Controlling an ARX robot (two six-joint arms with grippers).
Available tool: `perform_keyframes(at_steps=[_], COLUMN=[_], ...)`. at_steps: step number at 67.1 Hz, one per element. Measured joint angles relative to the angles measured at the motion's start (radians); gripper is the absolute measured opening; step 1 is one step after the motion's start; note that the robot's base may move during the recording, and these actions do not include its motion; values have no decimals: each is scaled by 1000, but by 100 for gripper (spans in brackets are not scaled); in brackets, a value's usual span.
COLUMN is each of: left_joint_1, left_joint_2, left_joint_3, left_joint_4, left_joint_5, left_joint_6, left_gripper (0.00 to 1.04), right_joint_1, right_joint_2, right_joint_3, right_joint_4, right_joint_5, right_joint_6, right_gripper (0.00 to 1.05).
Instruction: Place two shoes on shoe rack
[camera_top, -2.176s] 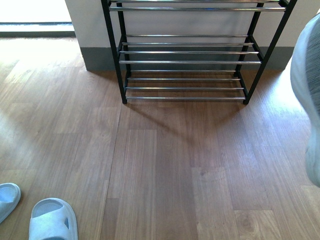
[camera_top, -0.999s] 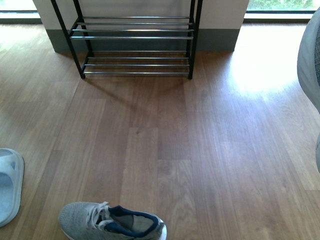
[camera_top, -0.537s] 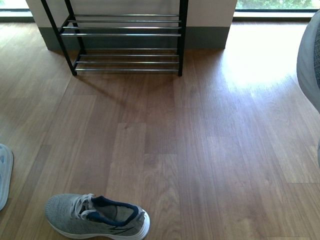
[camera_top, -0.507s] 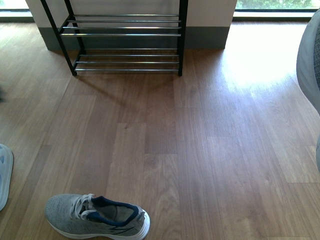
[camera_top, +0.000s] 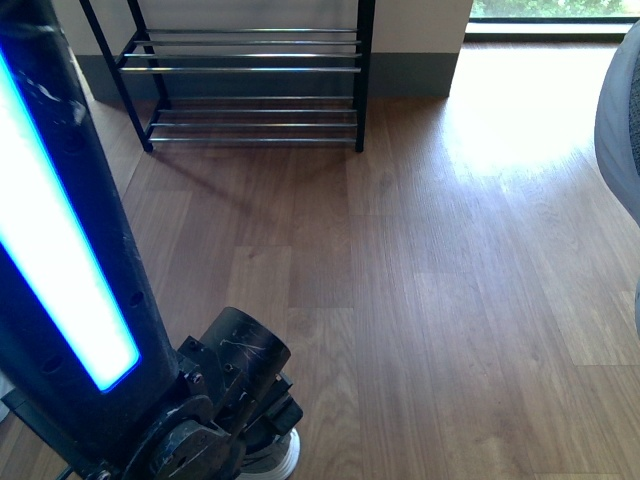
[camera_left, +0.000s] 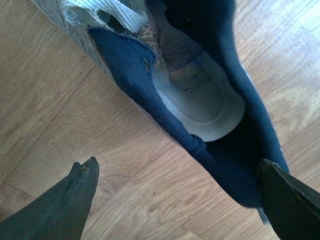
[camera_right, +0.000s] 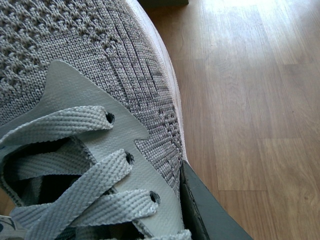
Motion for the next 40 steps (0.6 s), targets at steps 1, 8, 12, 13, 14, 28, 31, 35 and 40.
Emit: perform_keyframes(at_steps=[1, 8, 12, 13, 14, 28, 31, 35, 40], left_joint_1=[1, 25, 39, 43, 45, 52, 50, 49, 48], left_joint_2=[8, 53, 88, 98, 101, 101, 85, 56, 19], left_joint_3=[10, 65, 90, 95, 97, 92, 74, 47, 11], left_joint_4=[-5, -32, -36, -35, -34, -37, -37, -26, -33], left_joint_5=[0, 7, 11, 13, 16, 9, -2, -6, -20], left_joint_6=[-6, -37, -49, -58, -60, -97, -105, -118, -141], left_gripper=[95, 95, 95, 95, 95, 95, 95, 95, 95], right_joint_1=[0, 0, 0, 0, 0, 0, 0, 0, 0], right_joint_2=[0, 0, 0, 0, 0, 0, 0, 0, 0], right_joint_3=[0, 0, 0, 0, 0, 0, 0, 0, 0], right_joint_4=[0, 0, 0, 0, 0, 0, 0, 0, 0], right_joint_5=[0, 0, 0, 0, 0, 0, 0, 0, 0], right_joint_6=[0, 0, 0, 0, 0, 0, 0, 0, 0], right_gripper=[1, 1, 1, 1, 1, 1, 1, 1, 1])
